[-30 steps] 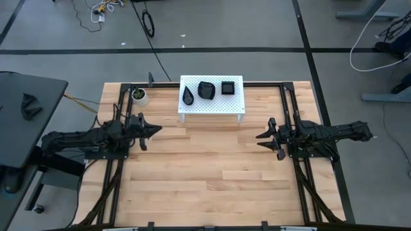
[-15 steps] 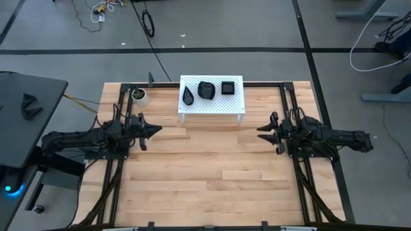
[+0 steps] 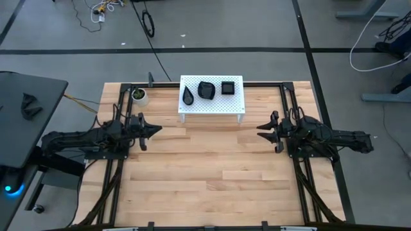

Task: Pick & Place Mini shaped plates
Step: Return to Home Position

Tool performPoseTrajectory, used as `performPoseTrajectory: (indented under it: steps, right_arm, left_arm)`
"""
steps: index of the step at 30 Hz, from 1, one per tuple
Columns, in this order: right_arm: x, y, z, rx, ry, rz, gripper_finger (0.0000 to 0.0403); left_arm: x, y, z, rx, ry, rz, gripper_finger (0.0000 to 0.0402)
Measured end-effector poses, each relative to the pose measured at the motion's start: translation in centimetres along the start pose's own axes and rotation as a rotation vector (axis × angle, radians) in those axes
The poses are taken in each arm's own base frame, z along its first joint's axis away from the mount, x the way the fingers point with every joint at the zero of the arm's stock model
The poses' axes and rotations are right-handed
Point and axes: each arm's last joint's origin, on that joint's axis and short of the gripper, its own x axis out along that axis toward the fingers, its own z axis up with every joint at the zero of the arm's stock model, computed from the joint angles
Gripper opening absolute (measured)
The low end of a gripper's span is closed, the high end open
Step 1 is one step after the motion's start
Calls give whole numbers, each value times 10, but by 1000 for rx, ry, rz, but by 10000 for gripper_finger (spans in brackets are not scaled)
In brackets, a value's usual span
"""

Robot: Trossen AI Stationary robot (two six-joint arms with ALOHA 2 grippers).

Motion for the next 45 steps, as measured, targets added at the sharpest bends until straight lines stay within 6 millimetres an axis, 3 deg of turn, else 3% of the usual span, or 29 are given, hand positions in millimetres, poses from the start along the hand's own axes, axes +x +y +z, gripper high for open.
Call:
performPoseTrajectory:
  steps: [27, 37, 45]
  right_arm:
    - [0, 0, 0, -1, 3, 0, 135]
    - [0, 0, 0, -1, 3, 0, 135]
    - [0, 0, 0, -1, 3, 0, 135]
  left_arm:
    - [-4, -1, 5, -13, -58, -26, 7]
    - [-7, -4, 4, 171, -49, -85, 7]
    - [-7, -6, 1, 190, -20, -147, 7]
